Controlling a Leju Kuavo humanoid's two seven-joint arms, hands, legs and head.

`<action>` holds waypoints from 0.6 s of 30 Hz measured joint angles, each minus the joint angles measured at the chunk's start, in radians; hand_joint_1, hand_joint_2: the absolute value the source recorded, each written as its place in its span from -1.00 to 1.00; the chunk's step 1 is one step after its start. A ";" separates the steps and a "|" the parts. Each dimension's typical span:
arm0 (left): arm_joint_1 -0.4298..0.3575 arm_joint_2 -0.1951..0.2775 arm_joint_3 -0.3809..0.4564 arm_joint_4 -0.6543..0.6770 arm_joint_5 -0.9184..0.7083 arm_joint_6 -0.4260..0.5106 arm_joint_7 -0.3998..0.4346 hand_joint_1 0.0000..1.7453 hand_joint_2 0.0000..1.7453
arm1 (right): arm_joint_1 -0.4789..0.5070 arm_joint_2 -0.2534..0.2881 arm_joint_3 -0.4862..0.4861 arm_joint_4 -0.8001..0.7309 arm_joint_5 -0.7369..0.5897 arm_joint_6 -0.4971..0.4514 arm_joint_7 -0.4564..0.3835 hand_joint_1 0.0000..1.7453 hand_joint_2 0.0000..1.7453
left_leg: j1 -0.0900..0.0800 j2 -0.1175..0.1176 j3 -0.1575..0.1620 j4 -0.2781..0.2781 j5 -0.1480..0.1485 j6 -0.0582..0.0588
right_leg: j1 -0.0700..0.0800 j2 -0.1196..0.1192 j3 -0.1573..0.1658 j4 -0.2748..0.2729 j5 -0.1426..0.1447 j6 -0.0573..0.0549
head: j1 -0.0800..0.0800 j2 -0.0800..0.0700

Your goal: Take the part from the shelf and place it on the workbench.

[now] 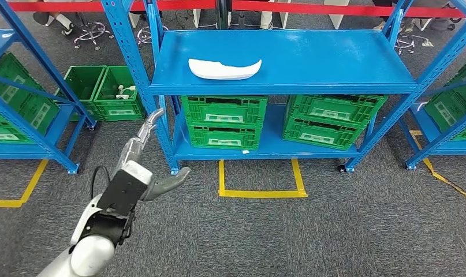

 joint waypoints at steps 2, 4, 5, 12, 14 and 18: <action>-0.003 0.000 -0.004 -0.064 0.000 -0.022 -0.004 -1.00 1.00 | 0.000 0.001 -0.002 0.000 0.000 -0.003 0.000 -1.00 1.00 | 0.000 0.001 0.000 0.000 0.000 0.000 | 0.000 0.000 0.000 0.000 0.000 0.000 | 0.000 0.000; -0.006 0.000 -0.013 -0.115 -0.001 -0.044 -0.011 -1.00 1.00 | -0.001 0.002 -0.002 0.000 0.000 -0.004 0.000 -1.00 1.00 | 0.000 0.001 0.000 0.000 0.000 0.000 | 0.000 0.001 0.000 0.000 0.000 0.000 | 0.000 0.000; -0.009 0.000 -0.020 -0.137 -0.007 -0.056 -0.013 -1.00 1.00 | -0.001 0.002 -0.002 0.000 0.000 -0.004 0.000 -1.00 1.00 | 0.001 0.001 0.000 0.000 0.000 0.000 | 0.000 0.001 0.000 0.000 0.000 0.000 | 0.000 0.000; -0.022 -0.002 -0.081 -0.197 -0.084 -0.103 0.013 -1.00 0.00 | -0.004 0.004 -0.003 0.000 0.000 -0.004 -0.001 -1.00 1.00 | 0.000 0.000 0.001 0.000 0.000 0.000 | 0.000 0.001 0.000 0.000 0.000 0.000 | 0.000 0.000; -0.024 -0.002 -0.092 -0.201 -0.085 -0.104 0.013 -1.00 -1.00 | -0.004 0.004 -0.007 0.000 -0.001 -0.004 -0.002 -1.00 1.00 | 0.000 0.000 0.001 0.000 0.000 0.000 | 0.000 0.001 0.000 0.000 0.000 0.000 | 0.000 0.000; -0.024 -0.002 -0.106 -0.210 -0.081 -0.095 0.013 -1.00 -1.00 | -0.006 0.005 -0.014 0.000 -0.002 -0.004 -0.003 -1.00 1.00 | 0.000 -0.001 0.000 0.000 0.000 0.000 | 0.000 0.001 0.000 0.000 0.000 0.000 | 0.000 0.000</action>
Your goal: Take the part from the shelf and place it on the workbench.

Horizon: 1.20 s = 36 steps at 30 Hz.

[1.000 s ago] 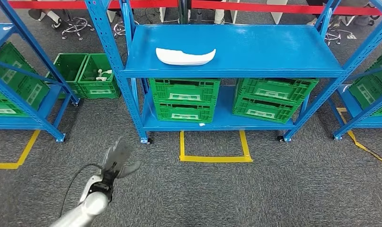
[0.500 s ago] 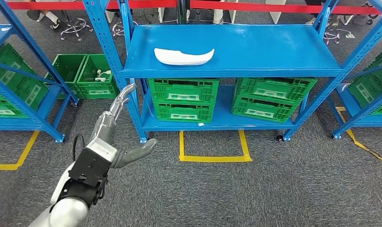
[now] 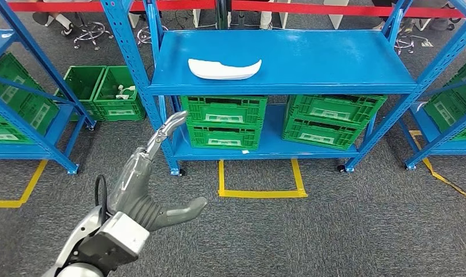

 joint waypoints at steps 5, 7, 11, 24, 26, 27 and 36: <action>0.000 0.000 -0.006 -0.008 0.016 0.010 -0.002 -1.00 -1.00 | -0.001 0.003 -0.005 0.000 -0.001 0.000 0.000 -1.00 1.00 | 0.000 -0.001 0.000 0.000 0.000 0.000 | 0.000 0.000 0.000 0.000 0.000 0.000 | 0.000 0.000; 0.000 0.000 -0.006 -0.008 0.016 0.010 -0.002 -1.00 -1.00 | -0.001 0.003 -0.005 0.000 -0.001 0.000 0.000 -1.00 1.00 | 0.000 -0.001 0.000 0.000 0.000 0.000 | 0.000 0.000 0.000 0.000 0.000 0.000 | 0.000 0.000; 0.000 0.000 -0.007 -0.008 0.018 0.010 -0.002 -1.00 -1.00 | -0.001 0.003 -0.005 0.000 -0.001 0.000 0.000 -1.00 1.00 | 0.000 -0.001 0.000 0.000 0.000 0.000 | 0.000 0.000 0.000 0.000 0.000 0.000 | 0.000 0.000; 0.000 -0.002 -0.041 -0.015 0.067 0.030 -0.017 -1.00 -1.00 | -0.001 0.006 -0.012 0.000 0.002 -0.003 0.014 -1.00 1.00 | -0.001 -0.002 0.000 0.000 0.000 0.001 | -0.001 0.000 0.000 0.000 0.000 0.000 | 0.000 0.000; 0.000 -0.002 -0.044 -0.015 0.071 0.031 -0.018 -1.00 -1.00 | -0.001 0.007 -0.012 0.000 0.002 -0.004 0.014 -1.00 1.00 | -0.003 -0.003 0.000 0.000 -0.001 0.001 | -0.002 -0.001 0.000 -0.001 0.000 0.001 | 0.000 0.000; 0.000 -0.002 -0.045 -0.015 0.072 0.031 -0.018 -1.00 -1.00 | -0.001 0.007 -0.012 0.000 0.002 -0.004 0.014 -1.00 1.00 | -0.003 -0.003 0.000 0.001 -0.001 0.001 | -0.002 -0.001 0.000 -0.001 0.000 0.001 | 0.000 0.000; 0.000 -0.002 -0.046 -0.015 0.075 0.037 -0.018 -1.00 -1.00 | -0.001 0.009 -0.012 0.000 0.002 -0.005 0.014 -1.00 1.00 | -0.014 -0.005 -0.002 0.000 -0.005 0.017 | -0.013 0.000 0.001 0.000 0.005 0.019 | 0.000 0.000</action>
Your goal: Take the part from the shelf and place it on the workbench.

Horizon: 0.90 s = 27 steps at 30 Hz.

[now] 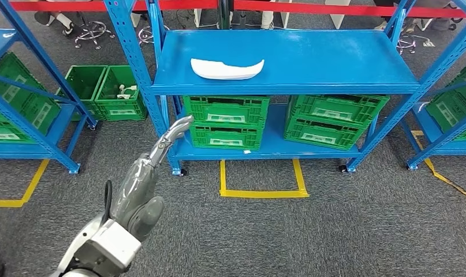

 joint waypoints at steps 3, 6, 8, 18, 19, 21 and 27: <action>0.000 -0.001 0.000 -0.001 0.002 0.001 0.000 -1.00 -1.00 | 0.000 0.001 0.000 0.000 0.000 -0.001 0.000 -1.00 1.00 | 0.007 0.004 0.012 -0.013 -0.001 0.015 | 0.002 -0.011 -0.012 0.036 -0.005 0.007 | 0.002 0.000; 0.000 -0.002 0.000 -0.002 0.003 0.005 0.000 -1.00 -1.00 | -0.004 0.001 0.000 0.000 0.000 -0.001 0.000 -1.00 1.00 | 0.011 0.012 0.021 -0.018 -0.003 0.021 | 0.002 -0.034 -0.097 0.189 -0.077 0.015 | 0.009 0.000; 0.001 -0.003 -0.001 -0.002 0.004 0.006 0.000 -1.00 -1.00 | -0.002 0.001 0.000 0.000 0.000 -0.001 0.000 -1.00 1.00 | 0.011 0.016 0.026 -0.018 -0.008 0.020 | 0.001 -0.040 -0.158 0.276 -0.100 0.019 | 0.010 0.000; -0.001 -0.002 -0.005 -0.002 0.006 0.009 0.000 -1.00 -1.00 | 0.004 0.000 -0.001 0.000 0.000 -0.001 0.000 -1.00 1.00 | 0.013 0.029 0.073 0.010 -0.055 -0.031 | 0.009 -0.051 -0.064 0.024 0.022 -0.029 | 0.010 0.000; -0.001 -0.002 -0.005 -0.002 0.006 0.010 0.000 -1.00 -1.00 | 0.003 -0.001 -0.001 0.000 0.000 -0.001 0.000 -1.00 1.00 | 0.014 0.027 0.054 0.046 -0.061 -0.035 | 0.007 -0.049 -0.053 0.018 0.019 -0.034 | 0.007 0.000; -0.001 -0.002 -0.005 -0.003 0.006 0.010 0.000 -1.00 -1.00 | 0.000 -0.002 -0.001 0.000 0.000 0.000 0.000 -1.00 1.00 | 0.016 0.023 -0.024 0.162 -0.091 -0.043 | 0.006 -0.046 -0.034 0.010 0.008 -0.041 | -0.001 0.000; 0.001 -0.001 -0.005 -0.002 0.006 0.011 0.002 -1.00 -1.00 | 0.005 -0.001 -0.001 0.000 0.000 0.002 0.000 -1.00 1.00 | 0.018 0.021 -0.143 0.136 -0.004 -0.035 | 0.007 -0.036 0.047 0.008 -0.056 -0.036 | -0.009 0.000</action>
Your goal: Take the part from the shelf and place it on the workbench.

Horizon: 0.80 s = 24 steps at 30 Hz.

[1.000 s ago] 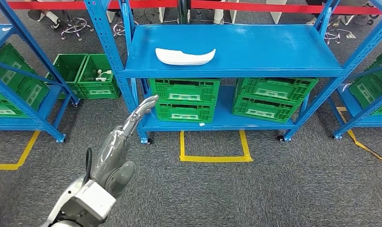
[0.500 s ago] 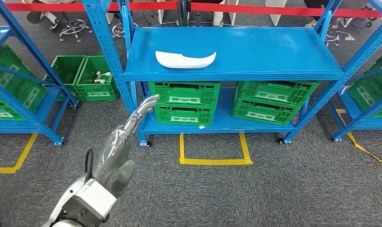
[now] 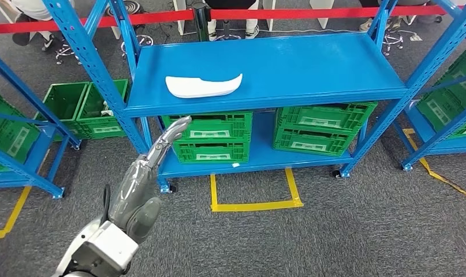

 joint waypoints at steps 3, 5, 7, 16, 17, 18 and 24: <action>0.000 0.001 0.000 0.001 0.000 0.002 0.002 -1.00 -1.00 | -0.001 0.002 0.000 0.000 0.000 0.000 0.000 -1.00 1.00 | -0.007 -0.003 0.006 -0.090 0.084 0.015 | 0.000 0.005 0.019 -0.005 -0.025 0.018 | 0.000 0.000; -0.001 0.002 0.000 0.000 0.000 0.004 0.003 -1.00 -1.00 | -0.003 0.000 0.000 0.000 0.000 0.000 0.000 -1.00 1.00 | -0.007 -0.004 0.021 -0.097 0.075 0.027 | 0.001 0.004 0.028 -0.002 -0.025 0.030 | 0.001 0.000; -0.002 0.002 0.000 -0.002 0.000 0.005 0.003 -1.00 -1.00 | -0.006 0.000 0.000 0.000 0.000 0.001 -0.001 -1.00 1.00 | -0.003 -0.003 0.050 -0.109 0.064 0.038 | 0.001 0.001 0.011 0.055 -0.017 0.037 | 0.004 0.000; -0.001 0.001 -0.001 -0.002 0.000 0.006 0.003 -1.00 -1.00 | -0.001 -0.001 0.000 0.000 0.000 0.001 -0.003 -1.00 1.00 | -0.003 -0.004 0.176 -0.119 -0.031 0.038 | 0.005 -0.008 -0.167 0.098 0.046 0.035 | 0.012 0.000; -0.002 0.001 -0.001 -0.002 0.000 0.006 0.003 -1.00 -1.00 | 0.000 -0.001 0.000 0.000 0.000 0.001 -0.003 -1.00 1.00 | -0.004 -0.006 0.184 -0.119 -0.040 0.032 | 0.008 -0.010 -0.164 0.066 0.077 0.028 | 0.013 0.000; -0.002 0.001 -0.001 -0.001 0.000 0.006 0.003 -1.00 -1.00 | 0.002 -0.002 0.000 0.001 0.000 0.001 -0.003 -1.00 1.00 | -0.004 -0.008 0.191 -0.119 -0.046 0.026 | 0.011 -0.011 -0.164 0.052 0.092 0.022 | 0.013 0.000; -0.004 0.001 0.000 -0.004 0.000 0.009 0.003 -1.00 -1.00 | -0.005 -0.003 0.000 0.000 0.000 0.002 -0.003 -1.00 1.00 | -0.001 -0.001 0.144 -0.003 -0.089 -0.006 | 0.005 -0.010 -0.113 0.016 0.089 -0.006 | 0.007 0.000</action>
